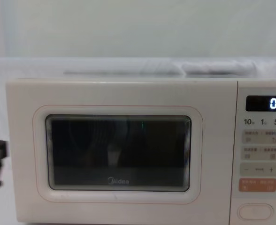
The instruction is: Press the button to open the microwave door with one hand; close the microwave door with the other hand.
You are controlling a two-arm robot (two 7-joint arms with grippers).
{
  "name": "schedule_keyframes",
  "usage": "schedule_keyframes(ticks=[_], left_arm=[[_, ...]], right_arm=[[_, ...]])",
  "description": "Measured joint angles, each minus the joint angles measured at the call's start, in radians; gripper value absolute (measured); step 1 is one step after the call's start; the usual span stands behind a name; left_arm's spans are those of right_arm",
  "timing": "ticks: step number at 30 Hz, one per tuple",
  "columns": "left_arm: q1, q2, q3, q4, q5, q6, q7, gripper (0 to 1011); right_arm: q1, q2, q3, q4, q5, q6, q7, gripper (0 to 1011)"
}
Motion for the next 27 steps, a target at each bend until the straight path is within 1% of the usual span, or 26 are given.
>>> schedule_keyframes(ticks=[2, 4, 8, 9, 11, 14, 15, 17, 21, 27], left_arm=[[0.012, -0.004, -0.019, -0.002, 0.003, -0.007, 0.009, 0], [0.031, -0.012, -0.056, -0.002, 0.005, -0.015, 0.022, 0], [0.038, -0.020, -0.087, 0.009, 0.005, -0.020, 0.030, 0], [0.037, -0.024, -0.101, 0.019, 0.005, -0.022, 0.033, 0], [0.033, -0.031, -0.114, 0.033, 0.005, -0.023, 0.036, 0], [0.015, -0.043, -0.125, 0.064, 0.007, -0.022, 0.039, 0], [0.015, -0.043, -0.125, 0.064, 0.007, -0.022, 0.039, 0], [-0.001, -0.053, -0.127, 0.088, 0.010, -0.022, 0.040, 0], [-0.040, -0.073, -0.124, 0.138, 0.015, -0.021, 0.039, 0], [-0.080, -0.098, -0.117, 0.191, 0.016, -0.021, 0.027, 0]], right_arm=[[0.000, 0.000, 0.000, 0.000, 0.000, 0.000, 0.000, 1002], [0.000, 0.000, 0.000, 0.000, 0.000, 0.000, 0.000, 1002], [0.000, 0.000, 0.000, 0.000, 0.000, 0.000, 0.000, 1002], [0.000, 0.000, 0.000, 0.000, 0.000, 0.000, 0.000, 1002], [0.000, 0.000, 0.000, 0.000, 0.000, 0.000, 0.000, 1002], [0.000, 0.000, 0.000, 0.000, 0.000, 0.000, 0.000, 1002], [0.000, 0.000, 0.000, 0.000, 0.000, 0.000, 0.000, 1002], [0.000, 0.000, 0.000, 0.000, 0.000, 0.000, 0.000, 1002], [0.000, 0.000, 0.000, 0.000, 0.000, 0.000, 0.000, 1002], [0.000, 0.000, 0.000, 0.000, 0.000, 0.000, 0.000, 1002]])
